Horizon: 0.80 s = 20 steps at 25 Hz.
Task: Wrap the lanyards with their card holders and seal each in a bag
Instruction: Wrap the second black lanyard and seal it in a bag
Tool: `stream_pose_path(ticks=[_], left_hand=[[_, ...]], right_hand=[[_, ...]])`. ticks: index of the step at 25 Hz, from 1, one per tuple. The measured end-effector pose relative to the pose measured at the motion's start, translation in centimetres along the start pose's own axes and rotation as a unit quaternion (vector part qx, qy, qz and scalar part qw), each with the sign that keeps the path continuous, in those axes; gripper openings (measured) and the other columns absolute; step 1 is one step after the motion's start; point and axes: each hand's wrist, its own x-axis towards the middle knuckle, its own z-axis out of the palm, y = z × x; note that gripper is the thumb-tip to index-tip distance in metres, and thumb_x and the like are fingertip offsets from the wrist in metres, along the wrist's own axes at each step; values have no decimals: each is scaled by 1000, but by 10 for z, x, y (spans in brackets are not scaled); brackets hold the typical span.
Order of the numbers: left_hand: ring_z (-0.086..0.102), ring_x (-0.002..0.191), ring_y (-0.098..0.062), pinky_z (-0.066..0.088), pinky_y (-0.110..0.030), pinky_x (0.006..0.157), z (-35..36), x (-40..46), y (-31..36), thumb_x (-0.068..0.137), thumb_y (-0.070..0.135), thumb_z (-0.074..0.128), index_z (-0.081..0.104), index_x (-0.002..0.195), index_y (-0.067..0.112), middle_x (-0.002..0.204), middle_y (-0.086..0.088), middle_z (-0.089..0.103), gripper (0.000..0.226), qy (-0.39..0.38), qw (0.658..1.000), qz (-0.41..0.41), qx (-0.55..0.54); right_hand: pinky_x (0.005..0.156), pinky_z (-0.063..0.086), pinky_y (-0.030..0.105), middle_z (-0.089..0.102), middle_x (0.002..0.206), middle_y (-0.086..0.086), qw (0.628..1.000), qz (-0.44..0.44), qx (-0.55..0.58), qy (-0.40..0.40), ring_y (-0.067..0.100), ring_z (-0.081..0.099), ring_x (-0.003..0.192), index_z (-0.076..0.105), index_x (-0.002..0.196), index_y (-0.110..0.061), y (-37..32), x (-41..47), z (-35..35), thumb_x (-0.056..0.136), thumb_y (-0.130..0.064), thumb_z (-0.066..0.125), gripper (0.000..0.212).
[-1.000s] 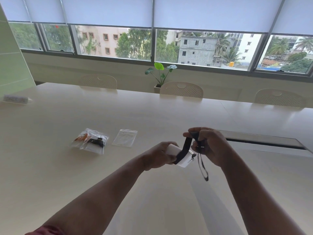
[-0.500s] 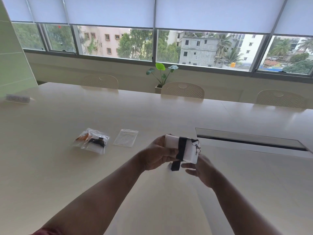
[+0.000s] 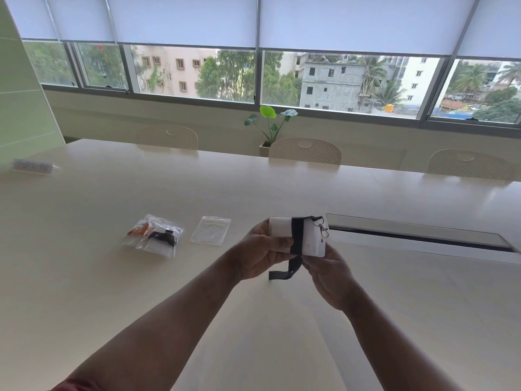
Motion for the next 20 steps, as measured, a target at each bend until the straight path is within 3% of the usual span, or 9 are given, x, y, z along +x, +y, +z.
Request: stream_pose_path(ticks=[2, 4, 9, 14, 18, 20], left_hand=[[71, 104, -35, 61, -42, 83, 2, 0, 3, 77, -11, 68, 51, 125, 4, 115, -19, 65, 53, -6, 1000, -2, 4], [70, 104, -34, 61, -43, 84, 6, -1, 2, 77, -11, 67, 50, 125, 4, 116, -20, 63, 53, -13, 1000, -4, 21], [61, 104, -37, 60, -44, 81, 12, 1, -9, 83, -13, 65, 47, 107, 11, 111, -18, 57, 38, -41, 998, 3, 51], [61, 105, -31, 61, -40, 83, 7, 4, -18, 95, -15, 55, 47, 102, 14, 112, -15, 55, 30, 5, 999, 8, 32], [62, 103, -27, 59, -36, 81, 7, 9, -23, 99, -5, 57, 50, 113, 12, 112, -13, 58, 24, 65, 996, 31, 48], [58, 93, -22, 53, -29, 73, 7, 11, -24, 99, -2, 58, 51, 111, 14, 104, -10, 59, 21, 100, 990, 51, 90]], right_hand=[[79, 50, 30, 69, 93, 12, 999, -30, -37, 27, 19, 62, 85, 68, 110, -1, -2, 1, 2, 85, 2, 66, 25], [62, 45, 24, 65, 71, -1, 992, -41, -84, 85, 9, 56, 65, 74, 82, -21, -2, 4, 6, 80, 1, 62, 26], [47, 34, 17, 49, 50, -12, 963, 37, -205, 168, 4, 40, 48, 56, 53, -33, 19, 2, 18, 78, -14, 52, 32], [48, 30, 16, 46, 47, -10, 947, 66, -277, 148, 3, 37, 45, 47, 47, -27, 28, 1, 17, 88, -6, 45, 46], [60, 35, 31, 51, 53, -2, 958, 68, -249, 128, 12, 43, 52, 51, 53, -23, 26, 1, 20, 96, -7, 42, 47], [58, 38, 30, 52, 57, 2, 972, 63, -197, 112, 14, 44, 53, 58, 65, -18, 24, 0, 23, 101, -9, 42, 40]])
